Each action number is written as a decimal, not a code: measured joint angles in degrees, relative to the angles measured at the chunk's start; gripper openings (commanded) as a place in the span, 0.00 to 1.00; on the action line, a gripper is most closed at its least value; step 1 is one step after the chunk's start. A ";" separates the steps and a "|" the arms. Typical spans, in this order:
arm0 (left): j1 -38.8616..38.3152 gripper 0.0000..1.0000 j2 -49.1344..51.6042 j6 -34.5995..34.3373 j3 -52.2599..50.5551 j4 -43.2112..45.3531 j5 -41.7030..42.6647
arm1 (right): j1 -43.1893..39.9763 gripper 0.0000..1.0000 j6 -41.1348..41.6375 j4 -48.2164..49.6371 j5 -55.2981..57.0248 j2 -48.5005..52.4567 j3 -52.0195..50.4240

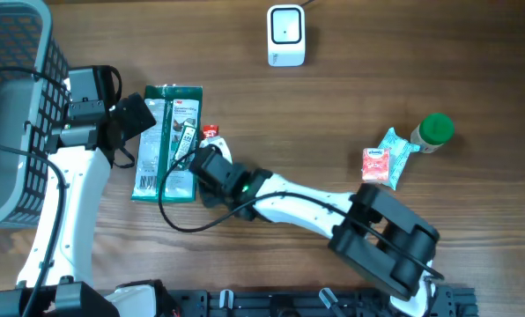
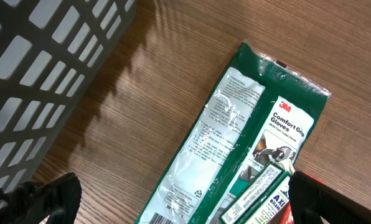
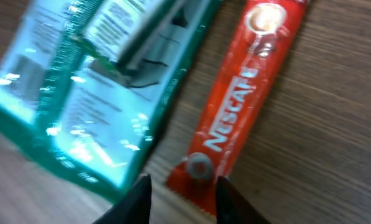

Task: Scan the item barcode
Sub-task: 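Move the right gripper left to the red Nescafe stick and grasp it, then lift the Nescafe stick and carry it right with the right gripper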

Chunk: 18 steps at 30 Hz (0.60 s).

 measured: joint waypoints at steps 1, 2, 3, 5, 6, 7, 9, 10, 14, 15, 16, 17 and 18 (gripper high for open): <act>0.00 1.00 -0.02 0.00 0.00 -0.02 0.00 | 0.26 0.24 0.04 0.00 1.07 0.11 -0.20; 0.00 1.00 0.00 0.00 0.00 -0.02 0.00 | 0.26 0.32 0.02 0.02 2.16 0.11 -0.20; 0.00 1.00 0.00 0.00 0.00 -0.02 0.00 | 0.24 0.33 0.09 0.07 3.10 0.11 -0.20; 0.00 1.00 0.00 0.00 0.00 0.00 0.00 | 0.24 0.34 0.09 0.46 5.49 0.20 -0.20; 0.00 1.00 -0.02 0.00 0.00 -0.02 0.00 | 0.24 0.35 0.07 0.74 6.05 0.28 -0.20; 0.00 1.00 0.00 0.00 0.00 0.00 0.00 | 0.24 0.35 0.07 1.33 6.58 0.42 -0.20; 0.00 1.00 0.00 0.00 0.00 -0.02 0.00 | 0.24 0.38 0.04 2.56 7.34 0.96 -0.20; 0.00 1.00 0.00 0.00 0.00 -0.02 0.00 | 0.24 0.38 0.02 2.82 7.63 1.40 -0.20; 0.00 1.00 0.00 0.00 0.00 -0.02 0.00 | 0.24 0.28 0.04 3.98 7.72 3.45 -0.20; 0.00 1.00 0.00 0.00 0.00 -0.02 0.00 | 0.24 0.24 -0.04 4.31 7.67 3.58 -0.17; 0.00 1.00 0.00 0.00 0.00 -0.02 0.00 | 0.26 0.20 -0.07 4.33 7.61 3.61 -0.17; 0.00 1.00 0.00 0.00 0.00 0.00 0.00 | 0.24 0.13 0.26 4.26 7.61 3.65 -0.17; 0.00 1.00 0.00 0.00 0.00 -0.02 0.00 | 0.24 0.04 0.31 4.00 7.72 3.67 -0.13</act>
